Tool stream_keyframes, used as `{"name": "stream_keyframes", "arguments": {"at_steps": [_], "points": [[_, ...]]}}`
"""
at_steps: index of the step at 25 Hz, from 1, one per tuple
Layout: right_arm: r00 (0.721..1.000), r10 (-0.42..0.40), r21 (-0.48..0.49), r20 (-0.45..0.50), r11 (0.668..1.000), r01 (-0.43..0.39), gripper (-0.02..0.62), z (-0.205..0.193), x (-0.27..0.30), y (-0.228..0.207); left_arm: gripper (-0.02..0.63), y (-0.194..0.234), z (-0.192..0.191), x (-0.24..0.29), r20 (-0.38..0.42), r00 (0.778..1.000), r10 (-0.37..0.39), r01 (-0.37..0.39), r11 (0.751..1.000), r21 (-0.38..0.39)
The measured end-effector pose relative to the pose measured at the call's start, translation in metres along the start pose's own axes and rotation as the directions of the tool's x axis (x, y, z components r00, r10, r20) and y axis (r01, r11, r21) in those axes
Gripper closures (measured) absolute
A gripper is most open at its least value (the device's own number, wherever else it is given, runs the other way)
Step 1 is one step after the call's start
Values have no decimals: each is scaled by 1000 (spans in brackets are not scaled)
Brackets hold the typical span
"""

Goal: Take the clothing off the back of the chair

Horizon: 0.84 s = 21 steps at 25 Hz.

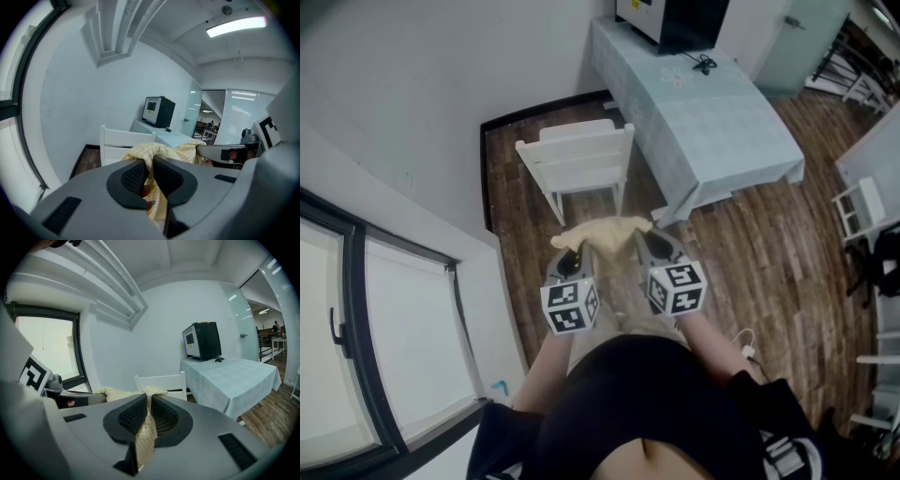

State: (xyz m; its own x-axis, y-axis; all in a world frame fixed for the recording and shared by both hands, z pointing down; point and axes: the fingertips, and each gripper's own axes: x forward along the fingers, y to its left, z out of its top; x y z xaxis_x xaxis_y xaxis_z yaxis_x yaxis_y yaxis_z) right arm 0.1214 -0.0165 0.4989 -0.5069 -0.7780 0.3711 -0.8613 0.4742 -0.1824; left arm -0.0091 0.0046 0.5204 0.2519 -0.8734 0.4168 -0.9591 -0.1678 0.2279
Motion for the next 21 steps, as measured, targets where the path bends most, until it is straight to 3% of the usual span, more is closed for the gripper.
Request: {"name": "stream_keyframes", "arguments": {"at_steps": [21], "points": [[1000, 9, -10, 3, 1000, -9, 558, 0, 2, 6, 579, 7, -1, -1, -3, 1000, 3, -3, 1000, -5]]}}
